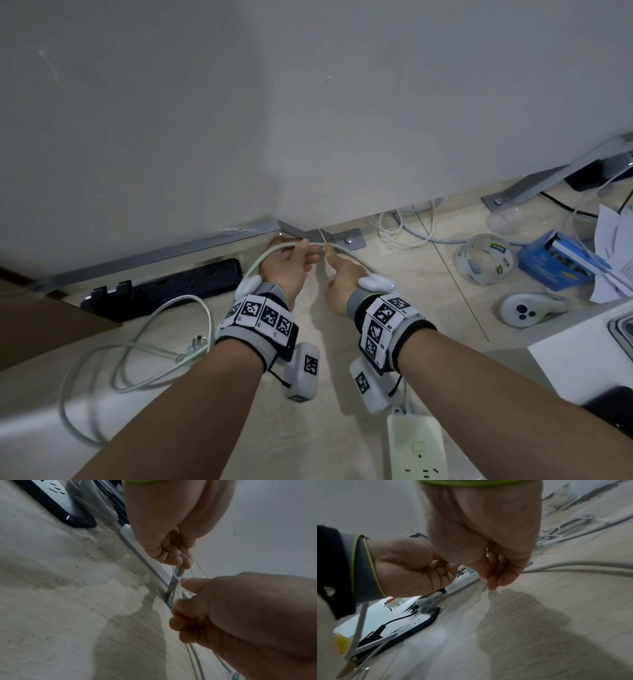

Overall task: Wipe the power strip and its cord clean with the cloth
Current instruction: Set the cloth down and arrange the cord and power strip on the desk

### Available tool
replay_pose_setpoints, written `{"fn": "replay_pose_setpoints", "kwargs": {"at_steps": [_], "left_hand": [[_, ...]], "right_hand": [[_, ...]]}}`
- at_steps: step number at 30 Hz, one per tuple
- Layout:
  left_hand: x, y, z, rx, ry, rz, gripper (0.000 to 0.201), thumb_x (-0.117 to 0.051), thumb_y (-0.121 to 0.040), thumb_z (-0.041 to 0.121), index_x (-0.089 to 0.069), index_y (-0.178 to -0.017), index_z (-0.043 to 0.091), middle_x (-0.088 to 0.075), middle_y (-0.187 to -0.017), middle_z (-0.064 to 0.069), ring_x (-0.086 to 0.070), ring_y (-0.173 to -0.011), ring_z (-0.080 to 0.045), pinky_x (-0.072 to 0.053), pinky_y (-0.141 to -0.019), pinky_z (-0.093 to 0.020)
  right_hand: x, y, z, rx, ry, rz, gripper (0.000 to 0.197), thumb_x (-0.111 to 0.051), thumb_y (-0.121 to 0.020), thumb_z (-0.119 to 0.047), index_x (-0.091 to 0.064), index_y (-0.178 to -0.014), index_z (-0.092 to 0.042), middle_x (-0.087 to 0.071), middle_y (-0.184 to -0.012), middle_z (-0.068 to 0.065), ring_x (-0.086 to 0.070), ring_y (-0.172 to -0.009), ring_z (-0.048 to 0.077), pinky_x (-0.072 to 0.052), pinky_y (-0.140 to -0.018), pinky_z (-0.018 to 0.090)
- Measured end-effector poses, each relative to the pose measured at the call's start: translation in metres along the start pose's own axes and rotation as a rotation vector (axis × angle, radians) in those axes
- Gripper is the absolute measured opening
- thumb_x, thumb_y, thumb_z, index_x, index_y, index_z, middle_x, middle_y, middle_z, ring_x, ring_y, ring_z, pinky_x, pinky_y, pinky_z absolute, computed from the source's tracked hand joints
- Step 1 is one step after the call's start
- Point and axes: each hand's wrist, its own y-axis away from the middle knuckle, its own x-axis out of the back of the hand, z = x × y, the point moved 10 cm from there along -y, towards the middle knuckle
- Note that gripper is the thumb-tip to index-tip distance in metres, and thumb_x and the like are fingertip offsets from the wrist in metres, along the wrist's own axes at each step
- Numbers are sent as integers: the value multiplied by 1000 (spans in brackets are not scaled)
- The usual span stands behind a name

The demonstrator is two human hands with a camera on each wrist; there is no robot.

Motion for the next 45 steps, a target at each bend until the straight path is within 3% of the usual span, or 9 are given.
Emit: {"fn": "replay_pose_setpoints", "kwargs": {"at_steps": [3,9,15,20,25,30,36,41,45], "left_hand": [[6,0,1,-29,-46,6,16,-61,-91,22,-67,-91,7,-72,-75,3,-67,-63,-9,-53,-64,-27],[6,-5,-1,-3,-44,-14,12,-67,-87,24,-67,-78,16,-74,-78,3,-71,-76,-13,-56,-83,-36],[5,-6,0,-11,15,-10,15,-68,-87,19,-69,-87,4,-74,-87,-9,-72,-77,-16,-58,-75,-28],[3,-2,2,-25,60,-12,10,-65,-89,17,-64,-79,14,-73,-82,-7,-72,-80,-19,-58,-75,-31],[-1,3,-19,61,42,-74,6,-63,-90,20,-63,-87,15,-71,-86,-3,-70,-82,-18,-56,-77,-30],[2,30,-33,106,-70,-143,8,-59,-93,17,-62,-85,18,-69,-90,-7,-66,-75,-17,-56,-78,-34],[29,69,-30,-2,-278,-154,7,-62,-90,20,-64,-83,20,-68,-92,-8,-64,-63,-13,-56,-68,-35],[86,103,1,-351,-645,76,18,-64,-87,32,-50,-86,21,-52,-69,5,-49,-59,-13,-38,-53,-26],[123,116,7,-541,-750,184,35,-62,-87,19,-49,-119,19,-51,-108,-7,-56,-91,-26,-49,-79,-40]], "right_hand": [[3,4,8,-90,76,82,50,-53,-91,-15,-43,-139,-23,-58,-129,4,-57,-114,24,-43,-85,25],[-8,-10,2,-25,282,30,43,-55,-90,-13,-53,-132,-20,-51,-135,5,-52,-120,26,-41,-94,27],[-22,-5,-17,166,483,30,27,-53,-86,-8,-62,-112,-12,-51,-116,6,-56,-103,26,-35,-73,25],[-25,-9,-9,198,572,-19,27,-52,-87,-5,-60,-112,-8,-50,-117,9,-58,-102,27,-38,-72,27],[-15,-15,10,111,435,-27,29,-52,-92,-18,-60,-120,-15,-55,-120,9,-58,-106,27,-43,-81,27],[-5,9,26,28,322,30,36,-52,-92,-39,-57,-119,-15,-61,-114,8,-60,-97,27,-43,-75,27],[-13,49,46,-9,354,27,41,-54,-91,-39,-54,-124,-16,-51,-126,8,-56,-109,27,-43,-83,29],[-20,86,64,-37,411,45,38,-52,-93,-35,-51,-126,-17,-46,-127,5,-53,-111,23,-42,-76,23],[-29,102,76,-66,523,43,44,-49,-92,-43,-48,-129,-19,-44,-128,9,-49,-114,27,-42,-86,33]]}}
